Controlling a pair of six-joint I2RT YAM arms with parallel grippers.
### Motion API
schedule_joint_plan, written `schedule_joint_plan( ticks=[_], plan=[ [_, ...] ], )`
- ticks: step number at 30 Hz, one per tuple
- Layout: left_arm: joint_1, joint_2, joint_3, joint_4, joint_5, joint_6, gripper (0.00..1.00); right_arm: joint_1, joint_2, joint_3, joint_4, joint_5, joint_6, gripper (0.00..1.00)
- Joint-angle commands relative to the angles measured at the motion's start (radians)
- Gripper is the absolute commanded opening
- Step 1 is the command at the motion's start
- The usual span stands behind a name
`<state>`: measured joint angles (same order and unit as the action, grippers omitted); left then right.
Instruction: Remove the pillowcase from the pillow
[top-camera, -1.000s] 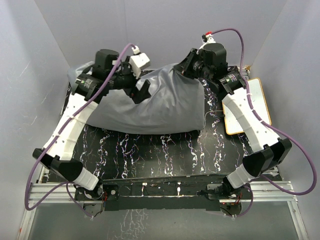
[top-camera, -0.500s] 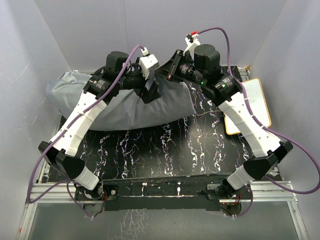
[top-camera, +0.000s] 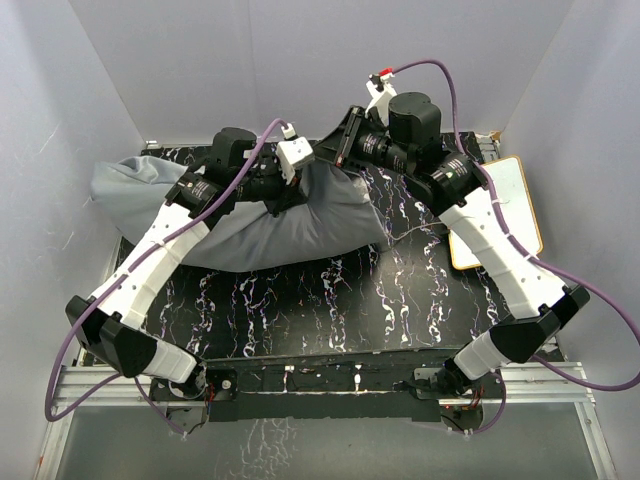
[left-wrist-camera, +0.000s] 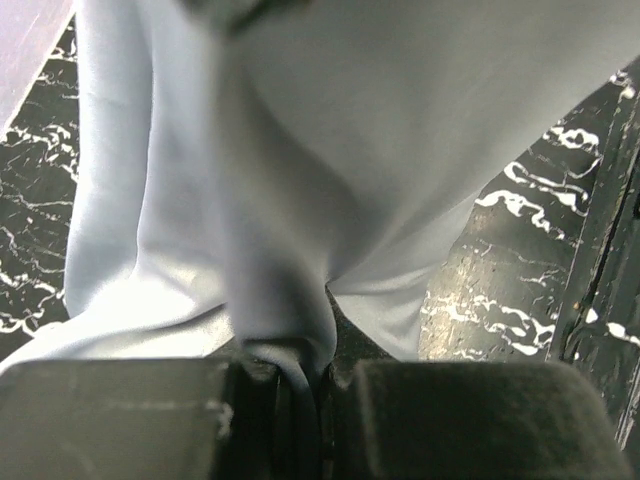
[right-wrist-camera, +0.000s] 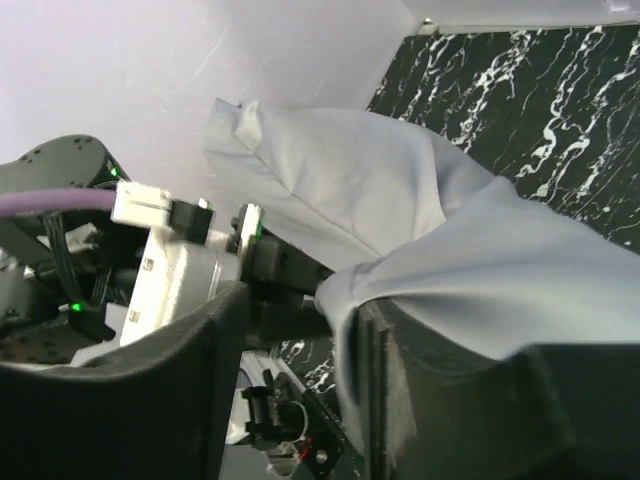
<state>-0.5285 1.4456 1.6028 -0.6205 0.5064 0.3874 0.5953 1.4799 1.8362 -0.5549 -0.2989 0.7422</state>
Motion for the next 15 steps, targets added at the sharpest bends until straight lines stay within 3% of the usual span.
schedule_joint_plan(
  ticks=[1,5,6,15],
  plan=[
    [-0.002,-0.014,0.201,-0.121,0.061,0.104,0.00,-0.077,-0.137,-0.019,0.109,-0.151,-0.197,0.58],
    [-0.002,-0.054,0.300,-0.247,0.126,0.191,0.00,-0.269,-0.246,-0.197,0.105,-0.374,-0.307,0.66],
    [-0.001,-0.087,0.310,-0.294,0.124,0.243,0.00,-0.288,-0.314,-0.291,0.099,-0.354,-0.371,0.66],
    [-0.002,-0.165,0.272,-0.293,0.012,0.315,0.00,-0.302,-0.476,-0.520,0.147,-0.388,-0.447,0.59]
  ],
)
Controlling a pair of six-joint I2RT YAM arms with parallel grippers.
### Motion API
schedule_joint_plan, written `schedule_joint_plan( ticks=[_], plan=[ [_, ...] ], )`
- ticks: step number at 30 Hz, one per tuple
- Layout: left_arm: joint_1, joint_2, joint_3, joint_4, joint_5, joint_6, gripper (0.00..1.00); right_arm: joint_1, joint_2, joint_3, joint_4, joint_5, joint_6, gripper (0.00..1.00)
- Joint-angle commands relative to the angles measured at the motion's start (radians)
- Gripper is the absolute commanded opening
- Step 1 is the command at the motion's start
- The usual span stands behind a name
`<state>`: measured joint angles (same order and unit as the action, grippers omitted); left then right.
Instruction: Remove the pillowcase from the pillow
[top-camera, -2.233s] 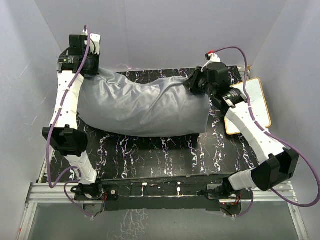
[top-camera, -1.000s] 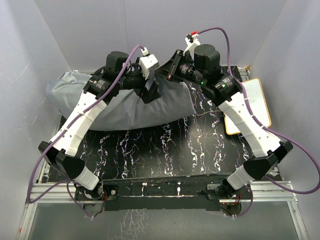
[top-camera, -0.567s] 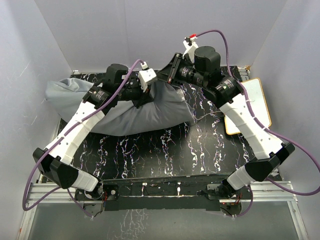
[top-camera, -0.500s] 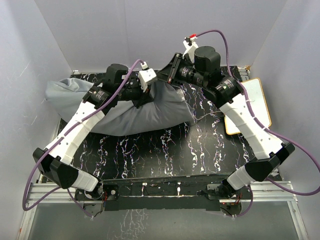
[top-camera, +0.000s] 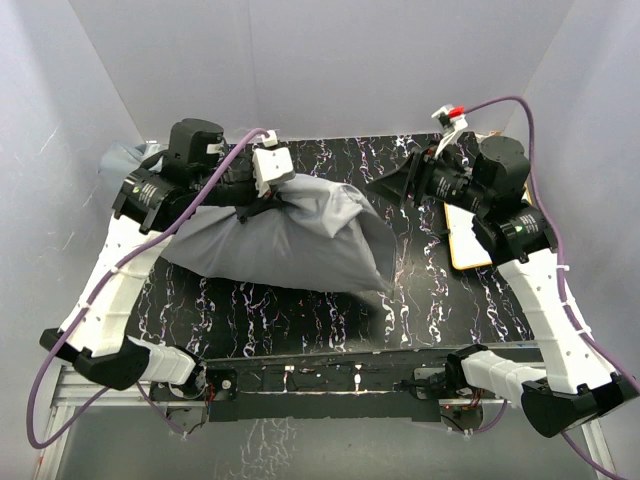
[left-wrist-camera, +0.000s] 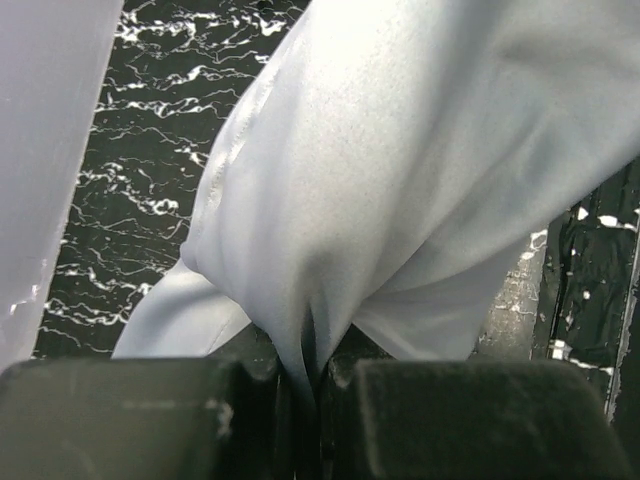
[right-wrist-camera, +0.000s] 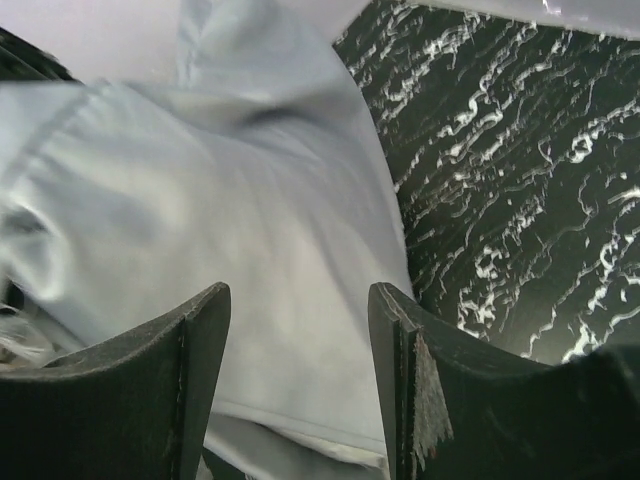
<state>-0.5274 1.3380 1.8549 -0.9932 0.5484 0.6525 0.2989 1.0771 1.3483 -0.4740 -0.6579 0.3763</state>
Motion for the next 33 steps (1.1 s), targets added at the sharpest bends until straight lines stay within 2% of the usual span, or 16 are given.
schedule_joint_plan(
  ticks=[1,5,9,13,20,27,31,33],
  plan=[
    [-0.003,-0.056,0.023,0.091,-0.050,0.051,0.00,-0.004,-0.103,-0.050,0.065,0.006,-0.097,0.60],
    [-0.003,-0.054,0.037,0.125,-0.092,0.067,0.00,-0.004,-0.226,-0.114,0.068,0.144,-0.121,0.58],
    [-0.003,-0.027,0.092,0.145,-0.112,0.047,0.00,-0.004,-0.326,-0.181,0.081,0.044,-0.123,0.53],
    [-0.003,0.003,0.158,0.133,-0.114,0.032,0.00,-0.005,-0.339,-0.239,0.087,-0.077,-0.114,0.41],
    [-0.003,0.020,0.237,0.112,-0.070,-0.020,0.00,-0.004,-0.301,-0.313,0.093,0.057,-0.121,0.31],
    [-0.003,0.026,0.297,0.056,-0.040,-0.025,0.00,-0.004,-0.229,-0.296,0.142,0.067,-0.121,0.30],
    [-0.003,0.023,0.293,0.053,-0.038,-0.031,0.00,-0.003,-0.211,-0.290,0.189,-0.025,-0.099,0.31],
    [-0.003,0.020,0.283,0.057,-0.038,-0.030,0.00,-0.001,-0.209,-0.300,0.216,-0.077,-0.074,0.35]
  ],
)
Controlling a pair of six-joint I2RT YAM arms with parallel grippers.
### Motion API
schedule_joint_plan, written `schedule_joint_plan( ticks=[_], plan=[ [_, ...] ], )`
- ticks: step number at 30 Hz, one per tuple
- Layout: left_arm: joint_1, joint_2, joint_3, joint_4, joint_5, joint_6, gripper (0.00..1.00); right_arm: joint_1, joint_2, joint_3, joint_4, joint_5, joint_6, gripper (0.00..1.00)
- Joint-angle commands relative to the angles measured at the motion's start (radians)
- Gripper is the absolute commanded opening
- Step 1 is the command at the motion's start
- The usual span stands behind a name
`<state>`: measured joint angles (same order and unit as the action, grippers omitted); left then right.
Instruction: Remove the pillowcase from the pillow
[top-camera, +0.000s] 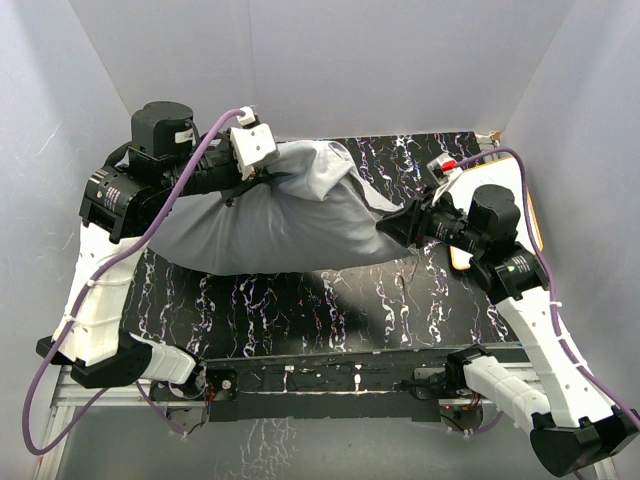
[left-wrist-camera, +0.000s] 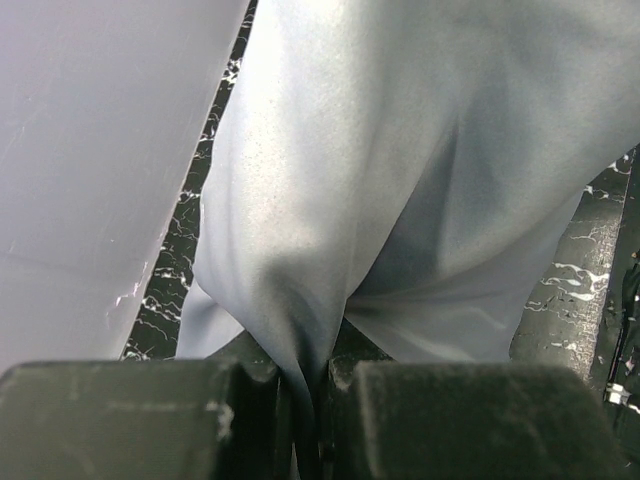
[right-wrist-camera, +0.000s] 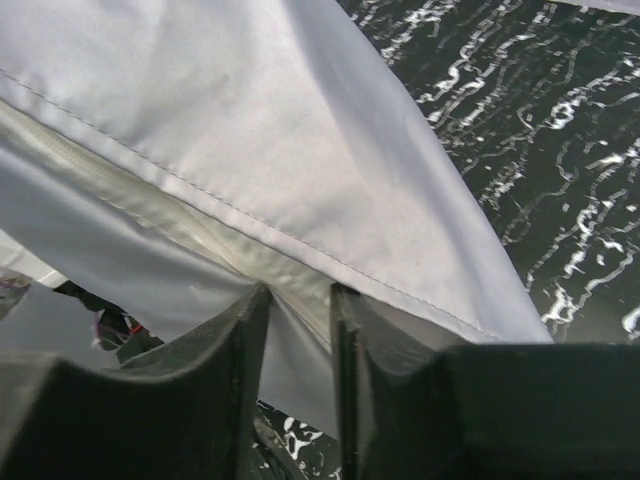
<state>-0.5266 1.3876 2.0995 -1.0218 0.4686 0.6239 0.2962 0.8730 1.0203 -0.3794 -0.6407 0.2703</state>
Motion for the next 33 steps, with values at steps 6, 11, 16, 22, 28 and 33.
schedule_joint_plan(
  ticks=[6,11,16,22,28,33],
  plan=[
    [-0.004,-0.028,0.047,0.049,0.071,0.015,0.00,0.004,-0.016,0.034,0.185,-0.113,0.071,0.60],
    [-0.004,-0.024,0.097,-0.046,0.128,0.032,0.00,0.004,0.068,0.096,0.202,-0.024,0.084,0.61],
    [-0.004,-0.035,0.103,-0.137,0.138,0.072,0.00,0.004,0.121,0.090,0.349,-0.125,0.182,0.61],
    [-0.003,-0.070,0.061,-0.139,0.121,0.094,0.00,0.023,0.141,0.065,0.441,-0.159,0.269,0.61],
    [-0.004,-0.081,0.025,-0.056,0.095,0.076,0.00,0.297,0.044,-0.027,0.337,0.052,0.151,0.63],
    [-0.004,-0.058,0.038,-0.008,0.080,0.059,0.00,0.383,-0.058,-0.148,0.365,0.130,0.178,0.67]
  ],
)
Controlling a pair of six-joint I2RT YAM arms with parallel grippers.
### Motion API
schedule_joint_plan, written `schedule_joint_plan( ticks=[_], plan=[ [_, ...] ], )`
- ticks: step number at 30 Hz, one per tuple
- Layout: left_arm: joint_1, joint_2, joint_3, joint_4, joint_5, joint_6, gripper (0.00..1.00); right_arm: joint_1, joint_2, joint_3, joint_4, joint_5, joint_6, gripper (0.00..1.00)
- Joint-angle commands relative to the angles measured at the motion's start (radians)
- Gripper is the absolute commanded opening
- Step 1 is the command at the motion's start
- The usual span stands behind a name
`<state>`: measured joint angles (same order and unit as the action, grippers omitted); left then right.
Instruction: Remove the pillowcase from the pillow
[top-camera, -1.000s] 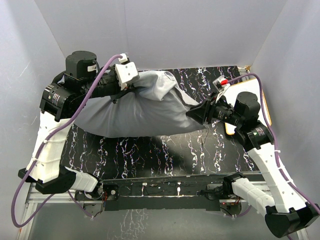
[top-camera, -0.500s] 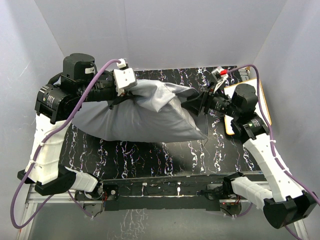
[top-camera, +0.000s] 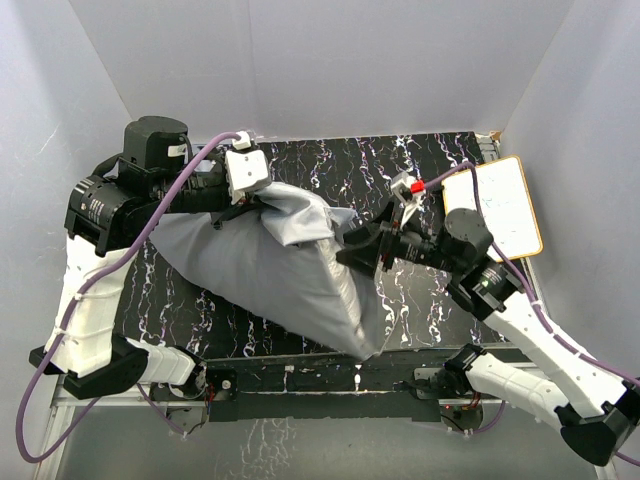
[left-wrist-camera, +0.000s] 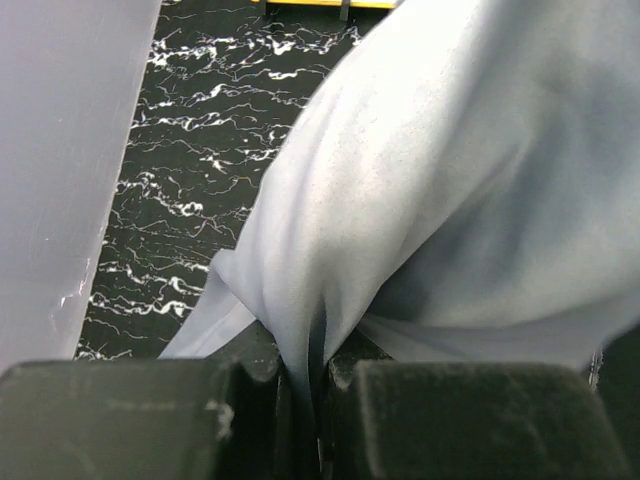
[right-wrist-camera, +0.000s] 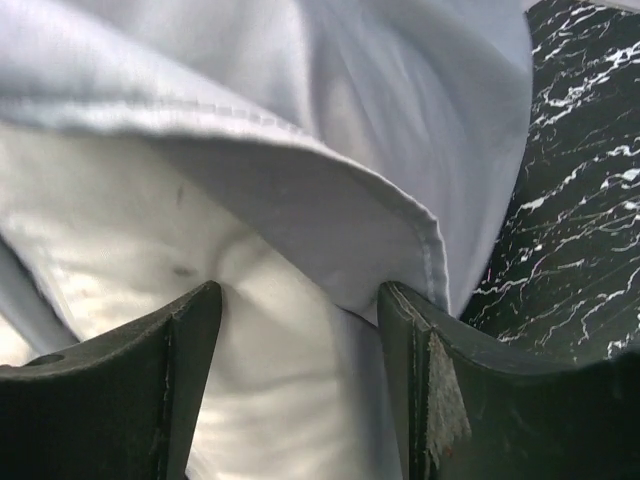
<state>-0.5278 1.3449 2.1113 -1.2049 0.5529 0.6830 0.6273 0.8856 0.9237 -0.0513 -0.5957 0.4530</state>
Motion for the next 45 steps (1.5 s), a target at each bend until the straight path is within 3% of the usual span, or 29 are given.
schedule_joint_plan(
  ticks=[1,6,20,24,30,35,39,45],
  plan=[
    [-0.003,-0.007,0.035,0.175,-0.008,0.000,0.00,0.065,-0.084,-0.060,0.041,0.091,-0.002,0.70],
    [-0.002,0.017,0.061,0.193,-0.015,-0.010,0.00,0.103,-0.122,-0.082,0.058,0.096,-0.004,0.82],
    [-0.002,0.058,0.077,0.216,0.001,-0.056,0.00,0.266,-0.036,-0.011,-0.011,0.447,-0.087,0.84],
    [-0.003,0.066,0.071,0.222,-0.029,-0.043,0.00,0.395,-0.031,0.000,0.014,0.536,-0.146,0.95],
    [-0.003,0.043,0.004,0.268,-0.081,-0.025,0.00,0.610,-0.012,0.029,0.010,0.813,-0.218,0.98],
    [-0.002,0.039,-0.014,0.281,-0.117,-0.026,0.00,0.817,0.122,0.111,-0.043,1.220,-0.268,0.98],
    [-0.002,0.029,-0.006,0.263,-0.087,-0.033,0.00,0.829,0.203,0.159,-0.051,1.367,-0.261,0.99],
    [-0.002,0.027,0.042,0.214,-0.046,-0.059,0.00,0.803,0.217,0.181,-0.035,1.396,-0.260,0.94]
  ],
)
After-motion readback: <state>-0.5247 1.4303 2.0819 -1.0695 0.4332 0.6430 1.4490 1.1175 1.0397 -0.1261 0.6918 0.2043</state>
